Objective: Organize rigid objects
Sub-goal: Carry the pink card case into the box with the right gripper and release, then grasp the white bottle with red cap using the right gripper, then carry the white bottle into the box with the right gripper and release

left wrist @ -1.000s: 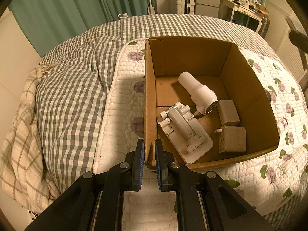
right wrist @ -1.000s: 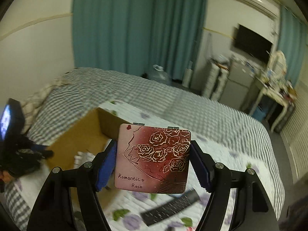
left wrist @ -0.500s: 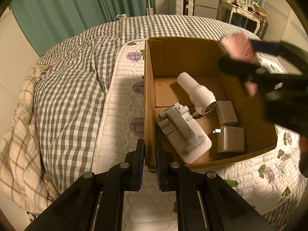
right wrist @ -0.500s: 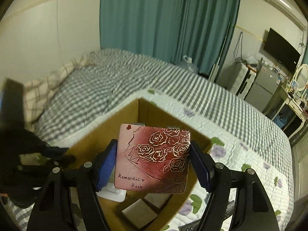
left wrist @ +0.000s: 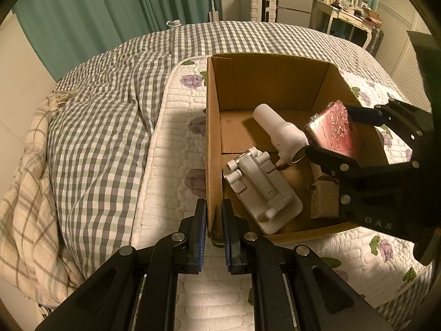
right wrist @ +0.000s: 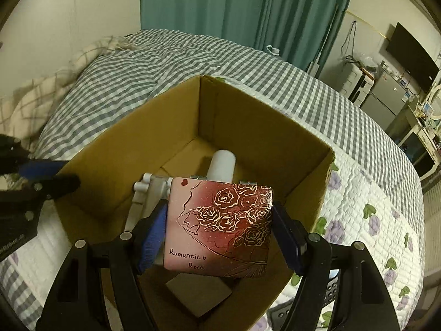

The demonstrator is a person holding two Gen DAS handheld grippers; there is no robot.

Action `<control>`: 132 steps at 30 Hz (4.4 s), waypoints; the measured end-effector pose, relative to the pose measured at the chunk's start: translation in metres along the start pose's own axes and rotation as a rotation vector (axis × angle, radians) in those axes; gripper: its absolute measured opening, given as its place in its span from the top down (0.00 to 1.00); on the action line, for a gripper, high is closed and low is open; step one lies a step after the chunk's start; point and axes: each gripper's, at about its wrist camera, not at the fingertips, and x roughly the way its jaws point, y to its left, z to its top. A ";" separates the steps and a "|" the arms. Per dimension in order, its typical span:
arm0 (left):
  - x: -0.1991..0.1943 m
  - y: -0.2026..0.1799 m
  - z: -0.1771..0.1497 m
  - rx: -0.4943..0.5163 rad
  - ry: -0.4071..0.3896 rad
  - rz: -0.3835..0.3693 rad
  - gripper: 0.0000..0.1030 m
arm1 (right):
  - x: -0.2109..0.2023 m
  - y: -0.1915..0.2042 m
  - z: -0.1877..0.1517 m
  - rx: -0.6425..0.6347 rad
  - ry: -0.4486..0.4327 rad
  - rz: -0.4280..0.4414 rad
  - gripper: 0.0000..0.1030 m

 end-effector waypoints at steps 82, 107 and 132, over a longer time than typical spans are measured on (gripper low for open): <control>0.000 -0.009 0.001 -0.013 0.016 0.056 0.90 | -0.021 -0.164 -0.201 0.371 0.157 -0.138 0.26; 0.000 -0.008 0.001 -0.015 0.005 0.036 0.90 | -0.124 -0.091 -0.027 0.075 -0.186 -0.124 0.26; 0.000 -0.007 0.001 -0.011 0.003 0.030 0.90 | -0.031 0.007 -0.004 -0.069 -0.053 0.027 0.26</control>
